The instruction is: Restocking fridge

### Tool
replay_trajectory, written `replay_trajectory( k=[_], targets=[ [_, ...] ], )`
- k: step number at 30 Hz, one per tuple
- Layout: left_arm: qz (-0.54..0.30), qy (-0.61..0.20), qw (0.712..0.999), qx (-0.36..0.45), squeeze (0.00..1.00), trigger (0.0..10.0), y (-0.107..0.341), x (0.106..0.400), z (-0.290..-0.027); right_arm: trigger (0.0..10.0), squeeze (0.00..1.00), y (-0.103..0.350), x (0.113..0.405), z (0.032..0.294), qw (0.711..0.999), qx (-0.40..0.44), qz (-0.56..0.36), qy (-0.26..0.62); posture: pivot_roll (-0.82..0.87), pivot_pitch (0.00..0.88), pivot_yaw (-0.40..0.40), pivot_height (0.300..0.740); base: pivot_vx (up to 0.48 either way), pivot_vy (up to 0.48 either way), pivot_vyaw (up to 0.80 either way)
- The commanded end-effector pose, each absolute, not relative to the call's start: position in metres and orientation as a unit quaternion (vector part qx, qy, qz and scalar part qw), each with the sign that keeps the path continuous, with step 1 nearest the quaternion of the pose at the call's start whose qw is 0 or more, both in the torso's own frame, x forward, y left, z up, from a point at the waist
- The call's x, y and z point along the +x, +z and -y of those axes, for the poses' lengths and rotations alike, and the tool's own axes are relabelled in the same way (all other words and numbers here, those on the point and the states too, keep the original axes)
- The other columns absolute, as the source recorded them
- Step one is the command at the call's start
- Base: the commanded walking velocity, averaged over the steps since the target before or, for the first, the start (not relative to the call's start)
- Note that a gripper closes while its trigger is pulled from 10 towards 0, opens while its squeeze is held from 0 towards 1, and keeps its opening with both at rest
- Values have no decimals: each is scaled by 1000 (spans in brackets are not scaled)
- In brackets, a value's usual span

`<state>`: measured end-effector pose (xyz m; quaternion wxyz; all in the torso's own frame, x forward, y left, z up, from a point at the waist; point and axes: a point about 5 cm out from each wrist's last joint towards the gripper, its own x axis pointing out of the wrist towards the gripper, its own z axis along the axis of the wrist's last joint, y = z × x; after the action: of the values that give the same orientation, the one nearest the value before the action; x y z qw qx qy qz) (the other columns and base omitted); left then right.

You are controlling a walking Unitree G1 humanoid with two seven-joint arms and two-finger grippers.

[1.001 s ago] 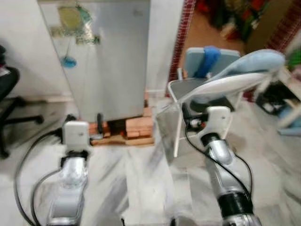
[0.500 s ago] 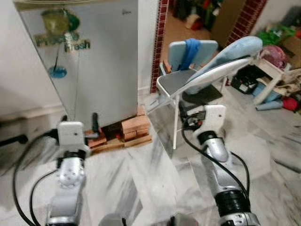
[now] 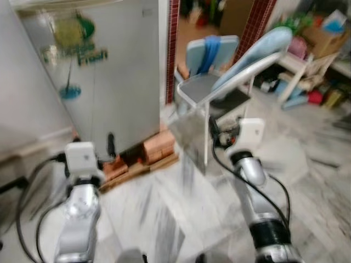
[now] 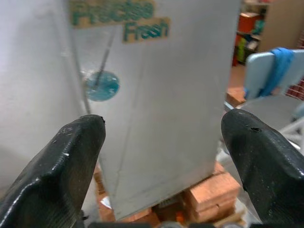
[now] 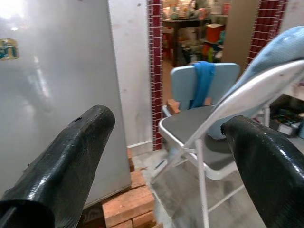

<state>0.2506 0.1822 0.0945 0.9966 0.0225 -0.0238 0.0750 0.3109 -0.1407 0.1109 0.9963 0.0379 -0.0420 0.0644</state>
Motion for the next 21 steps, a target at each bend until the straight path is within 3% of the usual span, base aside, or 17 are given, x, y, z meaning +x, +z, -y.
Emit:
replay_trajectory(
  k=[1,11,21],
  targets=[
    [25,60,998,16,0,10000,96,253,-174,10000,0,109,309,154,998,33,38,44,103,46,1,740,0,480,-444],
    [23,51,998,22,0,10000,95,253,-173,10000,0,109,309,152,998,31,39,45,104,46,3,740,0,480,-441],
    [26,41,998,28,0,10000,96,256,-173,10000,0,113,315,148,997,26,49,54,111,47,4,740,0,480,0]
  ],
)
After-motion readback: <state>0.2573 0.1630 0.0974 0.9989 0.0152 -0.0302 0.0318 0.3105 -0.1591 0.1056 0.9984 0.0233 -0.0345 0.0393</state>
